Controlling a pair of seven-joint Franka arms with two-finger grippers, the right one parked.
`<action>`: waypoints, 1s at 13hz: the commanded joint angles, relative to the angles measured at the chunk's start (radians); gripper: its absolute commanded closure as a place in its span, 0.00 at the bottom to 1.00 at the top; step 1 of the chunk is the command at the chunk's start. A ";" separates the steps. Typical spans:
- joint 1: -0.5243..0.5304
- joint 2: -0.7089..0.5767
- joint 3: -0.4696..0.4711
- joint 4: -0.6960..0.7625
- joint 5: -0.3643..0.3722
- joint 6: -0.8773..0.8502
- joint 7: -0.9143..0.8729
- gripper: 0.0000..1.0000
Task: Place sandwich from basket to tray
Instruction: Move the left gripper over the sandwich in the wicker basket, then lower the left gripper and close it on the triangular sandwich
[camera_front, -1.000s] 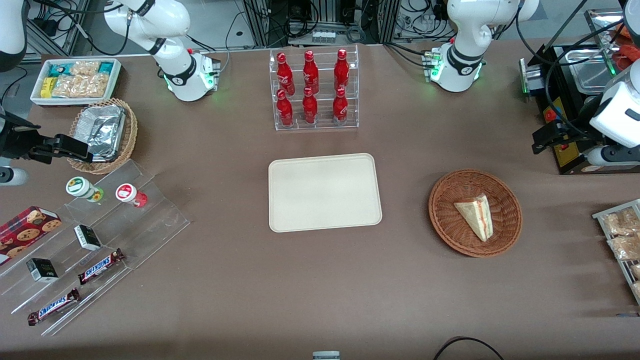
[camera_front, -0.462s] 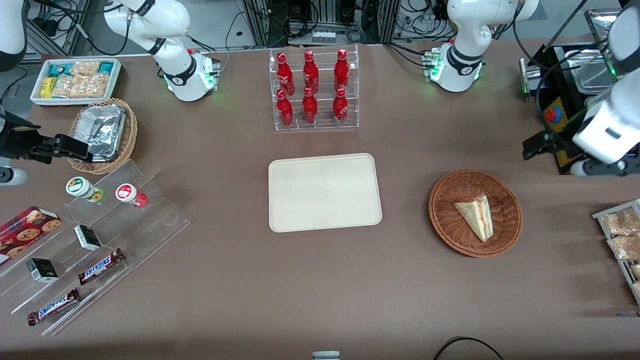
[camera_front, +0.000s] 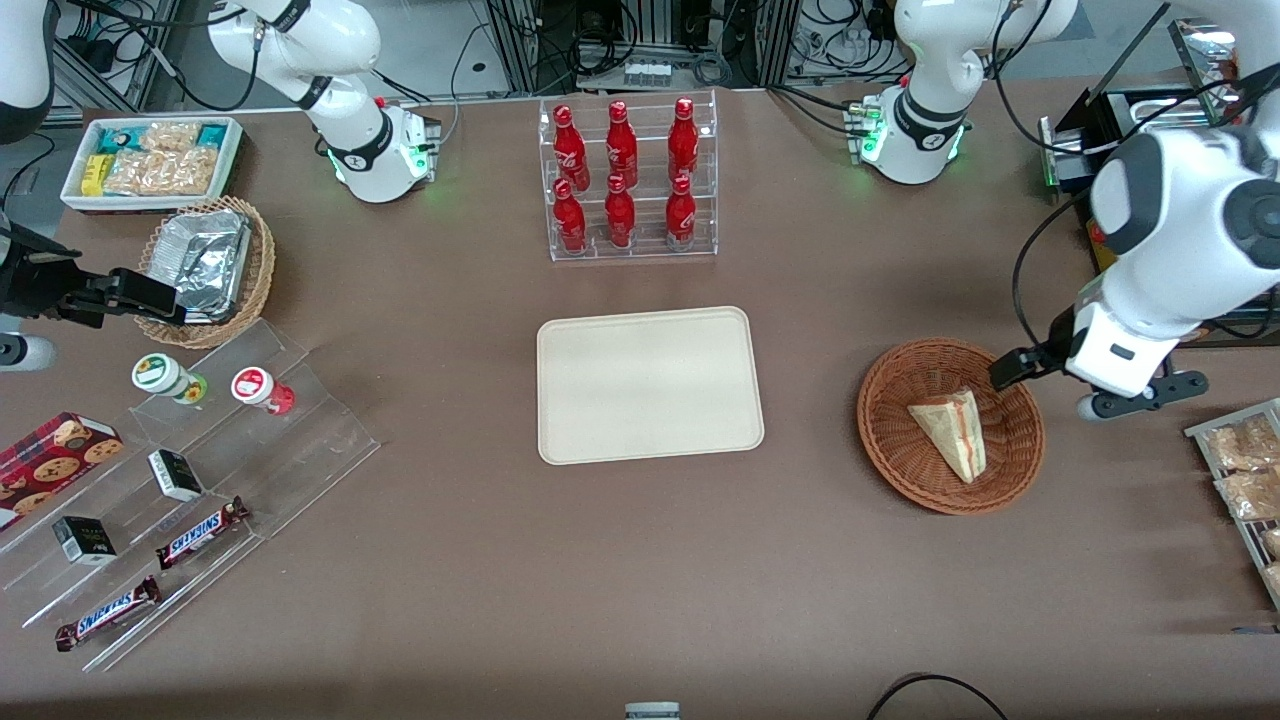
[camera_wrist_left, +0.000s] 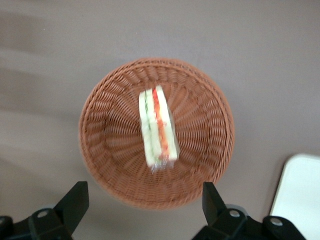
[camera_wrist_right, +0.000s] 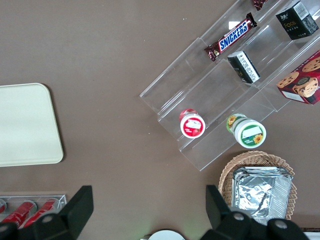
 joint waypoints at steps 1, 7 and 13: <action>0.004 0.002 -0.010 -0.149 -0.008 0.218 -0.081 0.00; -0.004 0.114 -0.013 -0.177 -0.006 0.349 -0.114 0.00; -0.005 0.171 -0.025 -0.184 -0.006 0.378 -0.123 0.00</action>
